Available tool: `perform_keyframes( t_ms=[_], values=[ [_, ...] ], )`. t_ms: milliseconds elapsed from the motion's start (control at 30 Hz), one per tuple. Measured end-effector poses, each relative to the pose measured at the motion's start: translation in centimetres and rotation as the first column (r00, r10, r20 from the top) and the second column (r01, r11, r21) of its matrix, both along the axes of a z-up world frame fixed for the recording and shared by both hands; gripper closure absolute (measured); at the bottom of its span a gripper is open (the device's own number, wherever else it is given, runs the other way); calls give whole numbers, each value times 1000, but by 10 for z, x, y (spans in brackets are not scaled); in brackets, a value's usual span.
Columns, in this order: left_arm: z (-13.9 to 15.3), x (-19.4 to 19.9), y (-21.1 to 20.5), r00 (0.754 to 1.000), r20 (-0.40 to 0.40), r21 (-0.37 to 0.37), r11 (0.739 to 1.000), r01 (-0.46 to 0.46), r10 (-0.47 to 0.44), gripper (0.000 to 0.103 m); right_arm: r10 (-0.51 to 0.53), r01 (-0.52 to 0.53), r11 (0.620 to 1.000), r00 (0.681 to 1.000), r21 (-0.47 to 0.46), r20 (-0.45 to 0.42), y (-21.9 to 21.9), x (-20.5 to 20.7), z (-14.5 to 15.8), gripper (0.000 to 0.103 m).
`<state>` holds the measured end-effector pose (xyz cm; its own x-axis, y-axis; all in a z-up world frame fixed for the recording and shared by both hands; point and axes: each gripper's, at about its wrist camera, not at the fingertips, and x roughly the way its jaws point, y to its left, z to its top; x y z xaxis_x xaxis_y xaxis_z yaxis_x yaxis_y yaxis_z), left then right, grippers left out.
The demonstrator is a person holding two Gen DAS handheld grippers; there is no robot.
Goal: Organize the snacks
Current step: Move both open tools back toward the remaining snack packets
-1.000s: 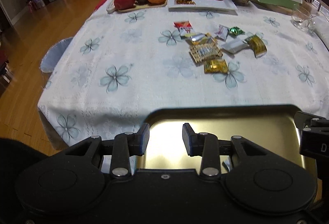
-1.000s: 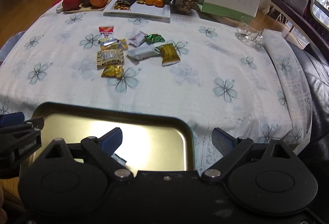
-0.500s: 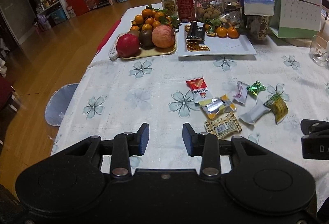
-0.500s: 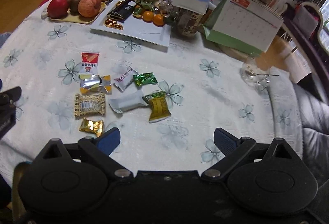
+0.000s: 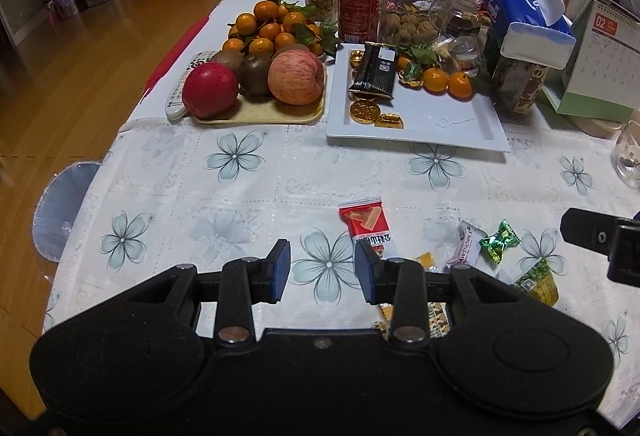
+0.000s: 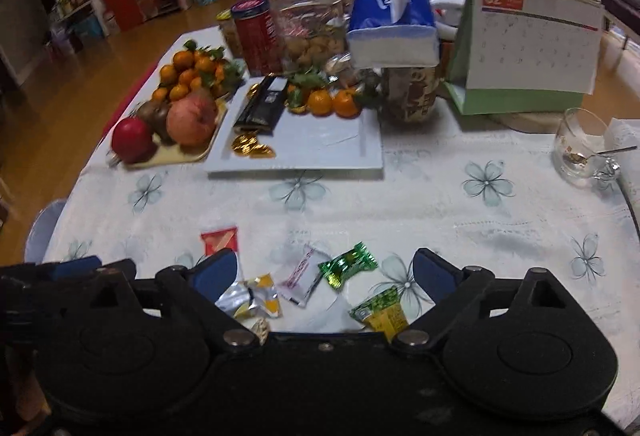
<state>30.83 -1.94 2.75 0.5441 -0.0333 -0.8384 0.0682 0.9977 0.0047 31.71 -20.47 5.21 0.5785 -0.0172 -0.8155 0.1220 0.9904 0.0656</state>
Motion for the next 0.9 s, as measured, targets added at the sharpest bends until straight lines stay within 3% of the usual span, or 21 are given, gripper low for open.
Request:
perform_keyframes(
  t_ms=[67,133,200,267,367,400,433,500,600,667,733,800,900],
  values=[
    [-5,3,0,1000,-14,-4,1000,0,0,57,3,-6,998,999,-56,-40,2,8,-12,1],
    [-11,8,-1,999,-40,-12,1000,-4,3,57,81,-84,996,986,-19,-146,-1,21,-30,4],
    [-15,10,-2,998,-65,-29,1000,3,-5,57,79,-82,997,973,-6,-216,-6,27,-46,6],
    [-19,11,-4,996,-87,-43,999,20,-24,57,26,-30,999,977,-18,-211,-11,26,-54,14],
    [-23,11,-6,993,-111,-58,998,33,-39,57,-16,18,1000,992,13,-125,-22,16,-60,11],
    [-24,11,-6,992,-117,-66,997,37,-44,57,-18,21,999,992,27,-122,-25,16,-60,5],
    [-25,12,-6,991,-123,-77,996,43,-52,57,0,5,999,989,34,-147,-26,18,-63,2],
    [-27,11,-6,990,-127,-88,995,48,-59,57,41,-38,999,983,24,-179,-25,23,-68,10],
    [-28,10,-8,991,-115,-80,995,55,-64,57,-8,-7,996,988,-92,-153,-23,21,-71,13],
    [-29,9,-11,991,-112,-66,995,69,-76,57,24,-41,993,989,-111,-146,-21,20,-71,18],
    [-31,8,-17,987,-117,-51,993,103,-108,57,90,-109,987,983,-116,-159,-18,20,-71,17],
    [-34,5,-23,981,-128,-46,989,142,-147,57,100,-135,979,970,-150,-222,-14,24,-74,12],
    [-41,3,-31,963,-165,-65,977,203,-211,57,112,-150,980,960,-134,-258,-18,26,-83,13]
  ],
)
